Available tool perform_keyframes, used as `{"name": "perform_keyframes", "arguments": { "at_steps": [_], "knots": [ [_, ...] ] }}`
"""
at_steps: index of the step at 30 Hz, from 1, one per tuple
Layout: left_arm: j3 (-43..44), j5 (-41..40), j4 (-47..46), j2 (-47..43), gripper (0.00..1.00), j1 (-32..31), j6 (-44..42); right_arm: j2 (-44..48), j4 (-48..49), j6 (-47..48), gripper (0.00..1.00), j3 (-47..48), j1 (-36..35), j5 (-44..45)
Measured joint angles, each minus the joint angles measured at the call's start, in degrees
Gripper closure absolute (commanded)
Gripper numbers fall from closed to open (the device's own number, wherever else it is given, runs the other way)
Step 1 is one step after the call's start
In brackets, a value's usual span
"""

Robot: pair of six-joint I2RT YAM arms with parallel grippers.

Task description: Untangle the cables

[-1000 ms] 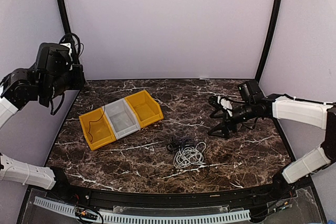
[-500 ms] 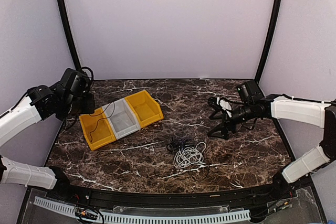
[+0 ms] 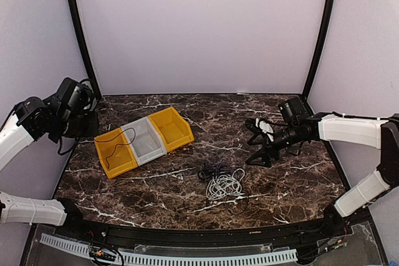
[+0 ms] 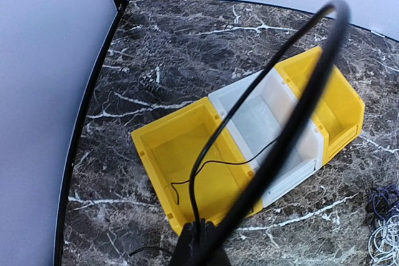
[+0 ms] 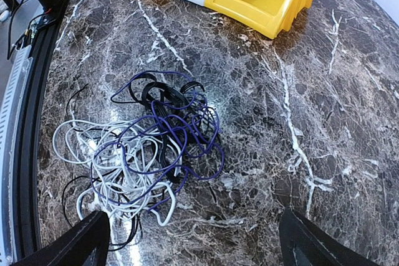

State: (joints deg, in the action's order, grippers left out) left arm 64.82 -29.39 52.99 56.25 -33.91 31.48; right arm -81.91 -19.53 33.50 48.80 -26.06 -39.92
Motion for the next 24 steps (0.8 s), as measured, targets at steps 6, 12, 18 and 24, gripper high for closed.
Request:
{"name": "perform_keyframes", "arguments": {
  "at_steps": [6, 12, 18, 24],
  "knots": [
    [0.0, -3.6, 8.0, -1.9, 1.0, 0.0, 2.5, 0.0, 0.0, 0.2, 0.04, 0.0, 0.0, -0.3],
    [0.0, -6.9, 10.9, 3.6, 1.0, 0.5, 3.3, 0.0, -0.2, 0.3, 0.04, 0.0, 0.0, -0.6],
    [0.0, -11.6, 9.9, 10.8, 1.0, 1.8, 3.0, 0.5, -0.2, 0.3, 0.04, 0.0, 0.0, -0.6],
    [-0.6, -8.9, -1.4, 13.5, 1.0, 3.1, -0.5, 0.9, -0.2, 0.5, 0.04, 0.0, 0.0, -1.0]
  ]
}}
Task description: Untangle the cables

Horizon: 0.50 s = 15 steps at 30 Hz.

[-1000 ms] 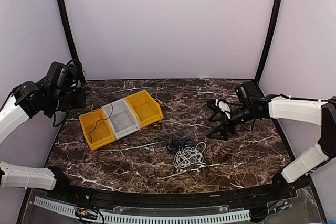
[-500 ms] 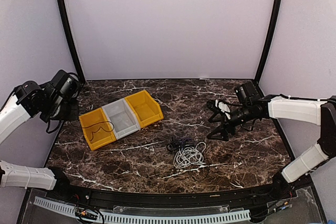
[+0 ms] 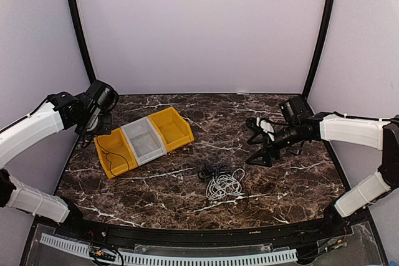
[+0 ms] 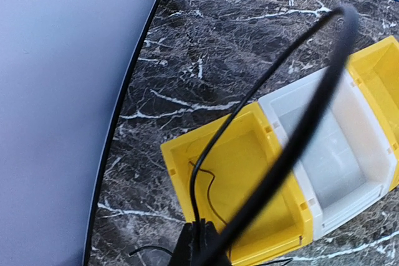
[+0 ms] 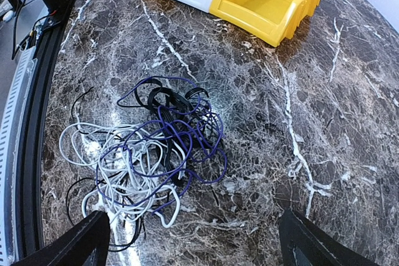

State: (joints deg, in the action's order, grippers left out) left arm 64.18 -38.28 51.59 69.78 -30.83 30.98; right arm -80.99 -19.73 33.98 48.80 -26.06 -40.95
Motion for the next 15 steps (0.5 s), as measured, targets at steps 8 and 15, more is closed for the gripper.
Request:
{"name": "perform_keyframes", "arguments": {
  "at_steps": [8, 15],
  "knots": [
    [-0.9, 0.8, -13.2, 4.8, 1.0, 2.5, -5.5, 0.2, 0.0, 0.1, 0.04, 0.0, 0.0, 0.0],
    [-2.0, 1.2, -18.6, 9.1, 1.0, 4.5, -7.3, 0.6, 0.0, 0.1, 0.04, -0.1, 0.0, 0.0]
  ]
}}
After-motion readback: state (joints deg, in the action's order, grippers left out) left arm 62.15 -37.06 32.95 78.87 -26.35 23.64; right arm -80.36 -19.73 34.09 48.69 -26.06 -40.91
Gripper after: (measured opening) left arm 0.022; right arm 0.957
